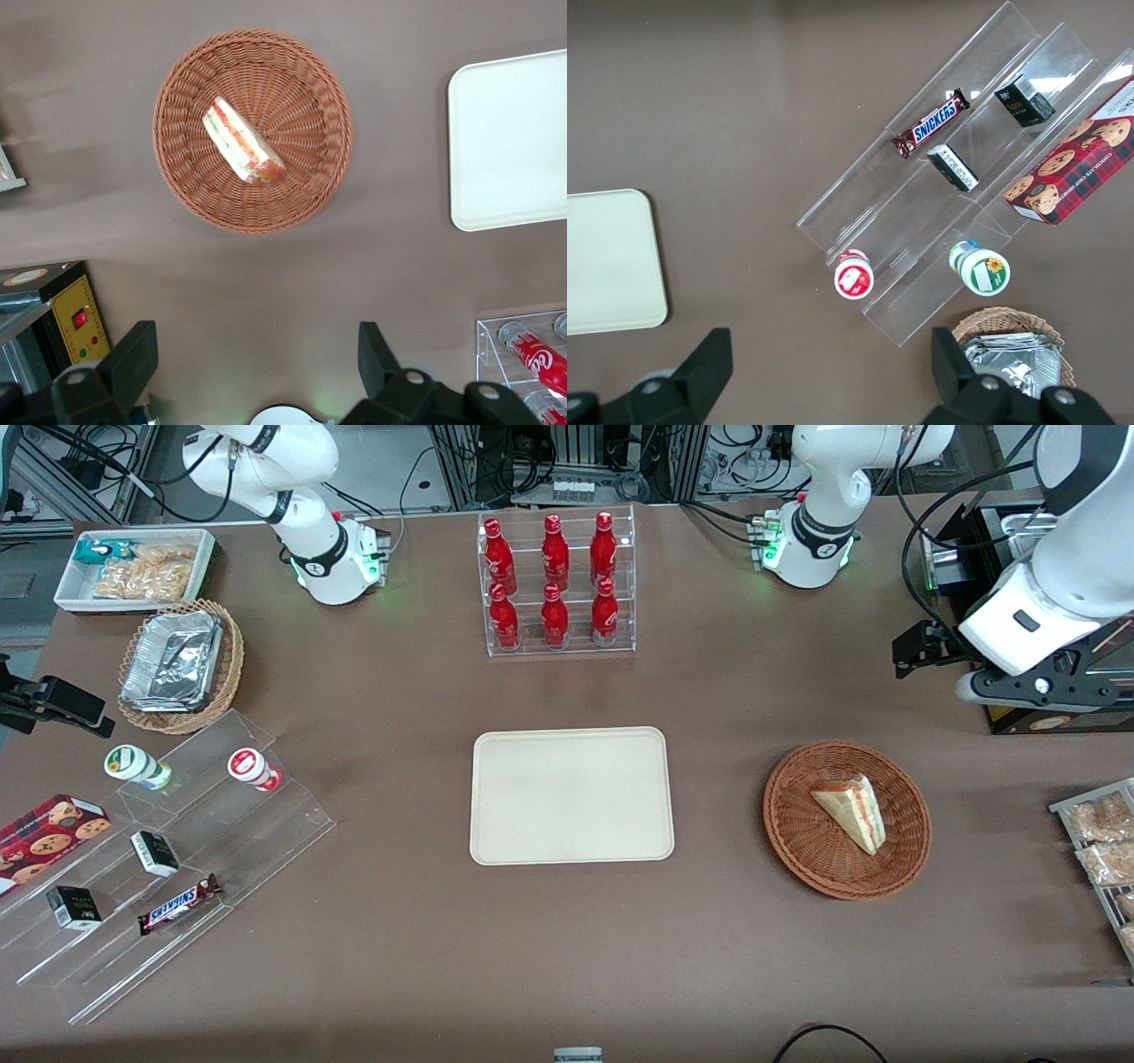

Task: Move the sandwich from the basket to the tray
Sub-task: 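Lower the left gripper into the wicker basket and grasp the sandwich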

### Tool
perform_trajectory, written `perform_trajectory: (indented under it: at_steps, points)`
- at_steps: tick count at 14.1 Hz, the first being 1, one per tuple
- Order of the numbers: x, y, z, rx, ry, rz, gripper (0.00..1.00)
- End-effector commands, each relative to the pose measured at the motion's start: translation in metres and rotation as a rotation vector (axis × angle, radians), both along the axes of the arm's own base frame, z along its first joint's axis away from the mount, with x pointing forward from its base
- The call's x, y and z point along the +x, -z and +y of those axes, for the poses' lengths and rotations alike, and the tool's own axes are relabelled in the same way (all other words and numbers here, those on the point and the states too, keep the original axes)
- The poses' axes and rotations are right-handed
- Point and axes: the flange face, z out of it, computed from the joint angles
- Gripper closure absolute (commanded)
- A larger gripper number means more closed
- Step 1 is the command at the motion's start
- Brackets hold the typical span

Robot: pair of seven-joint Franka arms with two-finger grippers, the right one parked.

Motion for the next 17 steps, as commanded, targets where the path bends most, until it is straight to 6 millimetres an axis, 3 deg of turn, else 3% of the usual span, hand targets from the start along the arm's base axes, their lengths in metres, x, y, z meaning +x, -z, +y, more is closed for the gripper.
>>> perform_trajectory:
  at_steps: [1, 2, 3, 7, 12, 17]
  points:
    - [0.006, -0.001, 0.01, -0.005, -0.004, 0.003, 0.0]
    - [0.007, 0.004, 0.011, 0.001, -0.005, 0.0, 0.0]
    - [0.012, 0.02, 0.011, 0.003, -0.006, 0.02, 0.0]
    - [0.032, 0.106, 0.028, -0.001, -0.037, 0.093, 0.0]
    - [0.022, 0.208, 0.026, 0.005, -0.138, 0.016, 0.0]
    - [0.013, 0.277, 0.028, -0.019, -0.239, -0.09, 0.0]
